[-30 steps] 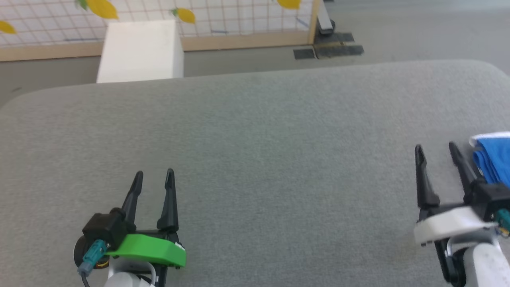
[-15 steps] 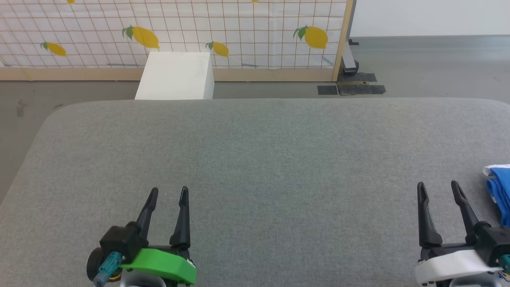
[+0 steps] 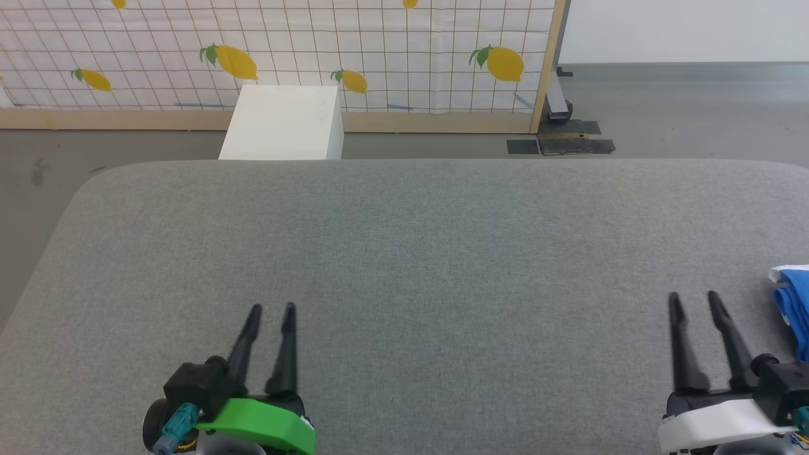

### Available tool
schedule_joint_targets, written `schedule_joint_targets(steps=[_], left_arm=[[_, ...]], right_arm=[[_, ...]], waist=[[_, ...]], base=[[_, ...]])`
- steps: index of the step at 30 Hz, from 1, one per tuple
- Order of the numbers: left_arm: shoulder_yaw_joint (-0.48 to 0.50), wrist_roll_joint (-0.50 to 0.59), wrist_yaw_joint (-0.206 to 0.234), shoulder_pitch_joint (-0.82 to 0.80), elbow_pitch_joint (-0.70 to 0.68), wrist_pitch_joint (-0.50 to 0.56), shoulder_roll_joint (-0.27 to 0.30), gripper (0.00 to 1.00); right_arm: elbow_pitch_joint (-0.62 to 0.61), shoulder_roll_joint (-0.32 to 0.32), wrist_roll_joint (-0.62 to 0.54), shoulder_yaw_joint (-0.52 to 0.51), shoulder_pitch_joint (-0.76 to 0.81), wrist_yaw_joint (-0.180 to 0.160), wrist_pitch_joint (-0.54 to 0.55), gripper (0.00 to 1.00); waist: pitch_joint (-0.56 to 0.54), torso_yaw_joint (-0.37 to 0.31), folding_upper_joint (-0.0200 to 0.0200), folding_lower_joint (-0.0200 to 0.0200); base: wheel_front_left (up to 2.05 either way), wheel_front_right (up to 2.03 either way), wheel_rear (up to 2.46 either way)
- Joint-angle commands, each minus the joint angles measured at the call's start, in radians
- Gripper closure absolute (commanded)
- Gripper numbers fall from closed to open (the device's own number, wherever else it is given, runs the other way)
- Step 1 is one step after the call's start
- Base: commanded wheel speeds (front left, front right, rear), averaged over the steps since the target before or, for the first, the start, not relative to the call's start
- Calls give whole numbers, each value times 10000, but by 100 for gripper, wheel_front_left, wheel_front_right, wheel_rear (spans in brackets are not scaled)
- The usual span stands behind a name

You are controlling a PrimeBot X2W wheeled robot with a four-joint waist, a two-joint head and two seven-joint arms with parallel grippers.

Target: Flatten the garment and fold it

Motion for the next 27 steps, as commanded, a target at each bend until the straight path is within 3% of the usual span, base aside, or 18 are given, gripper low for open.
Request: schedule_joint_targets(steps=[1,27], left_arm=[[-2,4,1,-1,-2,4,2,100],[35,174,54,-17,-65,171,-1,100]], right_arm=[[2,-2,-1,-2,-1,0,4,100],[-11,-2,-43,70,-58,-1,166,100]], waist=[[0,-1,0,1],[13,-23,0,1]], base=[[0,0,0],[0,0,0]])
